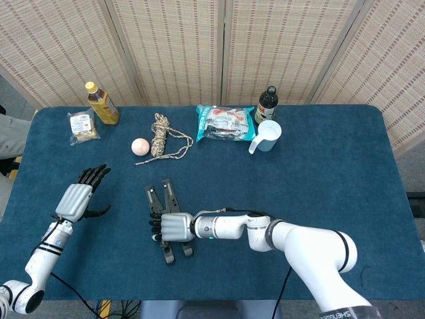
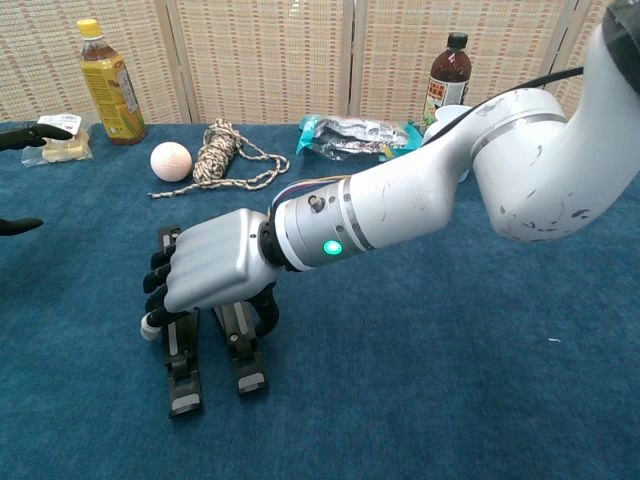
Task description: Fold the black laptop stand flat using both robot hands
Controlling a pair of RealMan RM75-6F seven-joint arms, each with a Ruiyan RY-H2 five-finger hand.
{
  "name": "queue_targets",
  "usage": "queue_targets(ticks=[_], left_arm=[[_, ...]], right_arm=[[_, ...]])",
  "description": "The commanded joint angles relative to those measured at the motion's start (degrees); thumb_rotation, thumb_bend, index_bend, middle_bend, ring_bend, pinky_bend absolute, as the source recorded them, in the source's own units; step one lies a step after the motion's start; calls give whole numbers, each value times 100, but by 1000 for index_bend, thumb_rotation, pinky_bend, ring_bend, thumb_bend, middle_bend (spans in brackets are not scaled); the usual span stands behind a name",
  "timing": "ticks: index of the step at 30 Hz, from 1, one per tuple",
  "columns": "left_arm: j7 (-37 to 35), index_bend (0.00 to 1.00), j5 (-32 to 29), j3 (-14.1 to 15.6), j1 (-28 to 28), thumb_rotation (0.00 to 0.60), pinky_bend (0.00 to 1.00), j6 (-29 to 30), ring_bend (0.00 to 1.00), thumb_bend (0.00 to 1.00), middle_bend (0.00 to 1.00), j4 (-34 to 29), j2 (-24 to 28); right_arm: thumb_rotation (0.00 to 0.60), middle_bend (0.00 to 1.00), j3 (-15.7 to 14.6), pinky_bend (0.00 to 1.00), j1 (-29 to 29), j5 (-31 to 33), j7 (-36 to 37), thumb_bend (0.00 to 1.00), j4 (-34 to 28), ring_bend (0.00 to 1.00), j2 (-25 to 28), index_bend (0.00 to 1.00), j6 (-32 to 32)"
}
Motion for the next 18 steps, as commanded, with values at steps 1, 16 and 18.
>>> queue_targets(ticks=[1,16,18], left_arm=[[6,39,3,-5,1,600,0,3,0,250,0,-2,2],[3,35,11,-12,6,600,0,-21,0,250,0,27,-19],[-8,34,17,-12,5,600,0,-21,0,250,0,31,-22]], right_arm=[[600,349,2,0,-24,6,27,156,78,0,-53,246,82],[600,545,-52,20,-161,-72,327,212,646,178,-348,451,654],[600,559,-56,24,-167,-73,375,217,693,193,-374,458,690]])
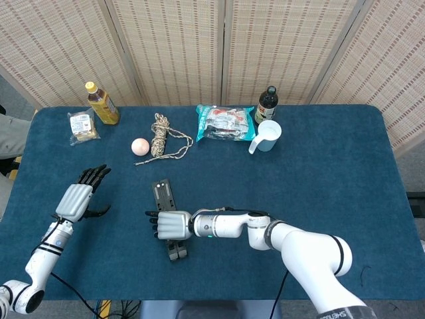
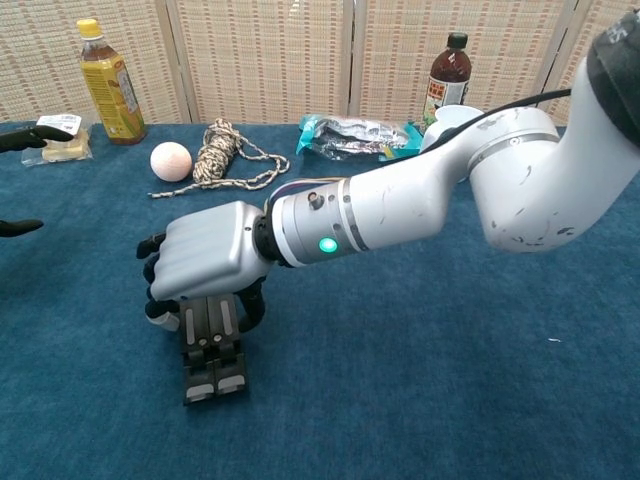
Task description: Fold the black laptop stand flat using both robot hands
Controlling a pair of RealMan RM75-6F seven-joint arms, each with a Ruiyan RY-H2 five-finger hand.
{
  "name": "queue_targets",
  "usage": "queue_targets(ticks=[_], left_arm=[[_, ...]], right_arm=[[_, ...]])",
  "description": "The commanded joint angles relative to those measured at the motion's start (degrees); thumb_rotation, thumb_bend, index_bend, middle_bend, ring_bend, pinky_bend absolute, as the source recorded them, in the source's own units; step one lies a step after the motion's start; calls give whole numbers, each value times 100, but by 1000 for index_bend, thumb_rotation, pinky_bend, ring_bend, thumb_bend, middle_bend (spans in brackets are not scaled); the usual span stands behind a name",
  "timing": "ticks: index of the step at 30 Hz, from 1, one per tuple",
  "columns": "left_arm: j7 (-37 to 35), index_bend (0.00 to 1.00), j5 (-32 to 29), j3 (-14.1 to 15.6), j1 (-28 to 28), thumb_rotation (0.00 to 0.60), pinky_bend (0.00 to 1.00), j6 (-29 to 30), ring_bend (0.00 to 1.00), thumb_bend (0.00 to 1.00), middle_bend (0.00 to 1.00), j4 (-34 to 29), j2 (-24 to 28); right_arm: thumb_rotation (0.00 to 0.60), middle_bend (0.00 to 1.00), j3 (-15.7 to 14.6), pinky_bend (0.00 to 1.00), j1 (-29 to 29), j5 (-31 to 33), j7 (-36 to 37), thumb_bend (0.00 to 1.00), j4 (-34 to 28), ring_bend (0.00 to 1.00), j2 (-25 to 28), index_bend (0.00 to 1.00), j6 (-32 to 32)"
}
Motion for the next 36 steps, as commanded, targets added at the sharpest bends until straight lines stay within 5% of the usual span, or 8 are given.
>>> queue_targets(ticks=[1,4,9,12,18,24,30,36], left_arm=[[-14,34,10,0,-2,600,0,-2,0,250,0,9,-3],[-20,34,15,-7,-4,600,0,5,0,250,0,12,-2],[-5,33,20,-20,-21,600,0,-4,0,250,0,-1,2],[31,32,29,-22,-37,600,0,-17,0,250,0,-31,17],[151,32,38,-35,-95,600,0,-81,0,250,0,-150,82],[544,32,-69,-85,-101,600,0,-94,0,250,0,-344,173],[938,32,-278,-128,-18,600,0,-71,0,250,0,-539,224],[1474,32,-516,-186,177,600,0,176,0,250,0,-805,295]], right_arm=[[600,564,-12,26,-10,-14,68,217,77,200,-48,461,49],[600,481,-9,28,4,36,96,214,32,178,-18,433,-49],[600,123,136,23,4,268,-99,202,-262,5,140,27,-331],[600,14,290,1,-60,468,-333,175,-498,0,277,0,-435],[600,0,675,0,-408,1019,-1027,148,-1149,0,690,0,-414],[600,0,1120,0,-1422,2181,-2544,142,-2540,0,1522,0,163],[600,0,1175,0,-2529,3194,-3654,143,-3850,0,2237,0,1202],[600,0,1074,0,-3441,3668,-3981,143,-4540,0,2765,0,2181]])
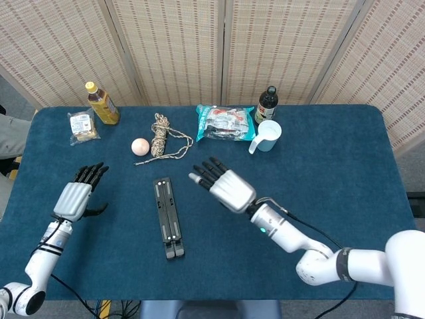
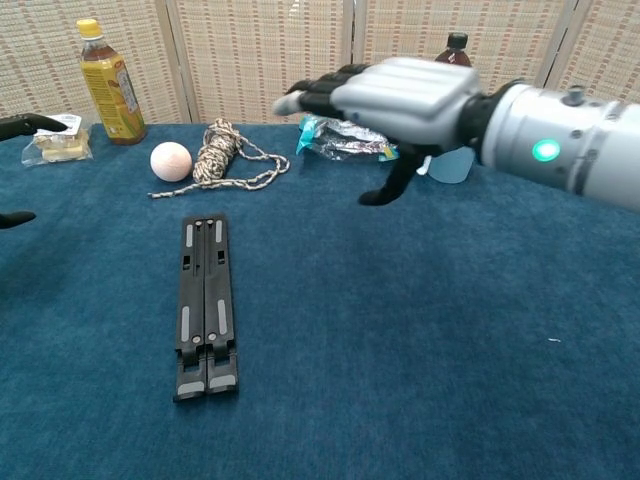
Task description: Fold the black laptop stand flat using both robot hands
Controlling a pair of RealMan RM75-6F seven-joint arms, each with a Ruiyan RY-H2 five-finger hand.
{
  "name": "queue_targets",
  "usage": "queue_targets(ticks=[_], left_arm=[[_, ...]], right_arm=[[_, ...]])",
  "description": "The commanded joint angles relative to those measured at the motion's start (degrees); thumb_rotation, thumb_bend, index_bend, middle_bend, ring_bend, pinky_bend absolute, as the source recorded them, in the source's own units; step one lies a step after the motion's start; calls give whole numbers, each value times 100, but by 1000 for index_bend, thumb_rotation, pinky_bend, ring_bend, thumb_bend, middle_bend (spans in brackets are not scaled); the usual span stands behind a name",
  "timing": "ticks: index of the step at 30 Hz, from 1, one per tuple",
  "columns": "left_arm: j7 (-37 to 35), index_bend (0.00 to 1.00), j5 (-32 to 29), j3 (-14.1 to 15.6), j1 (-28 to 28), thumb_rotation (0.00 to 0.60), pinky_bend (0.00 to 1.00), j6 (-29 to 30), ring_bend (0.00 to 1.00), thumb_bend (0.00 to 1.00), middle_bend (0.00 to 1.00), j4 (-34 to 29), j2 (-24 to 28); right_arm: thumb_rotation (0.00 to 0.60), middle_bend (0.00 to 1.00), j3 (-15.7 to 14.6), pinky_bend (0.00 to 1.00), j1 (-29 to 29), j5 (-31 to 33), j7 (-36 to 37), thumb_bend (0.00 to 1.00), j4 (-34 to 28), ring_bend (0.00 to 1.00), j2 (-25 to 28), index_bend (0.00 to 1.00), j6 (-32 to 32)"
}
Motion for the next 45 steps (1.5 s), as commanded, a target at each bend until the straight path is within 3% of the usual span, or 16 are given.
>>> queue_targets(ticks=[1,15,23,32,45], left_arm=[[386,32,-211,-46,173,600,0,194,0,250,0,-215,72],[1307,33,-401,101,1002,600,0,1226,0,250,0,-1159,478],[1667,33,-129,298,1413,600,0,1797,0,250,0,-1668,575],[2155,34,191,484,1711,600,0,2157,0,250,0,-2194,667],[2416,34,254,401,1772,600,0,2099,0,250,0,-2478,719]], right_arm=[[600,0,-46,0,-779,393,-236,143,-584,0,519,0,795],[600,0,-739,0,-3072,221,367,143,-1482,0,1616,0,2886],[600,0,-1068,0,-3964,2,773,143,-1454,0,1846,0,3307],[600,0,-1034,0,-4608,-142,1078,143,-1334,0,1820,0,3566],[600,0,-814,0,-5034,-479,1234,143,-1306,0,1853,0,3626]])
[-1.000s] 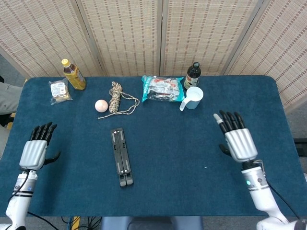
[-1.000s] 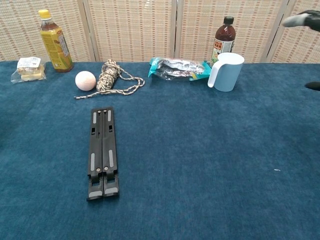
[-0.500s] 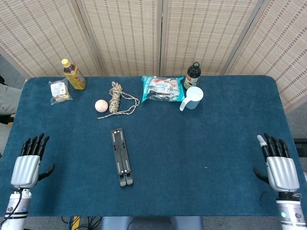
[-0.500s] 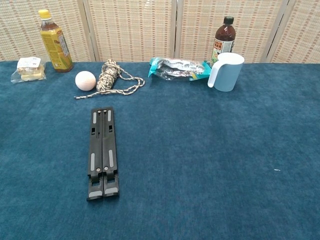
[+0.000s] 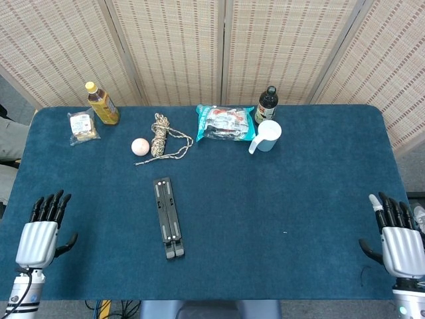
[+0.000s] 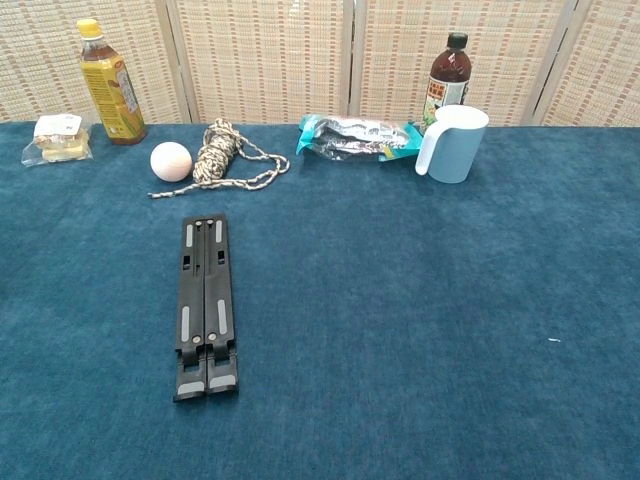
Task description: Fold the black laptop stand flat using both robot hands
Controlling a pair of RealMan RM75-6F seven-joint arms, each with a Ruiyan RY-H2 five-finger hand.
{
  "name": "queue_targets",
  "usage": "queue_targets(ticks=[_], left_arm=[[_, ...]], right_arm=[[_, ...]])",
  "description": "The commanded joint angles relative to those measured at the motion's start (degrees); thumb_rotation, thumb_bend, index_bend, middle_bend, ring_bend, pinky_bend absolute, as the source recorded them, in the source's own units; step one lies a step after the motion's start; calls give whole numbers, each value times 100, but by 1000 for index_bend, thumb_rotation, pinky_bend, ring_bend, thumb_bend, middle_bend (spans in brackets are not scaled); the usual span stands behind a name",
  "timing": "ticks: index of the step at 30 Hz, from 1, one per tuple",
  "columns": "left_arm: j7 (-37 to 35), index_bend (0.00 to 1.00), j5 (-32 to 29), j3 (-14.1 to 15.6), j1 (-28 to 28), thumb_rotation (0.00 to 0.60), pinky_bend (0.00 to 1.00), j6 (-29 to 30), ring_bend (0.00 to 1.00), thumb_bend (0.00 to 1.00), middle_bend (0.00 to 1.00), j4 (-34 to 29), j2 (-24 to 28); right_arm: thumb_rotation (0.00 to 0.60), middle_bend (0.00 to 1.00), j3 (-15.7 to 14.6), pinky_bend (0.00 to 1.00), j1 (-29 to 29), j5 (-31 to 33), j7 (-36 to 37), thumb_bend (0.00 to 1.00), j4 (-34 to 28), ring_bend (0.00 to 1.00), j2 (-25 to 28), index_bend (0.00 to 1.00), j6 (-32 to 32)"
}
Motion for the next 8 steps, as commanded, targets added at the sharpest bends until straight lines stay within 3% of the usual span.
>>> queue_targets(ticks=[1,8], left_arm=[[-9,34,9,-31,-10,600,0,-25,0,250,0,7,-7],[-57,35,31,-122,-72,600,0,-136,0,250,0,55,-34]], right_arm=[[600,0,53,0,-107,-58,18,143,-23,0,24,0,61],[600,0,152,0,-302,-111,58,143,-38,0,40,0,68]])
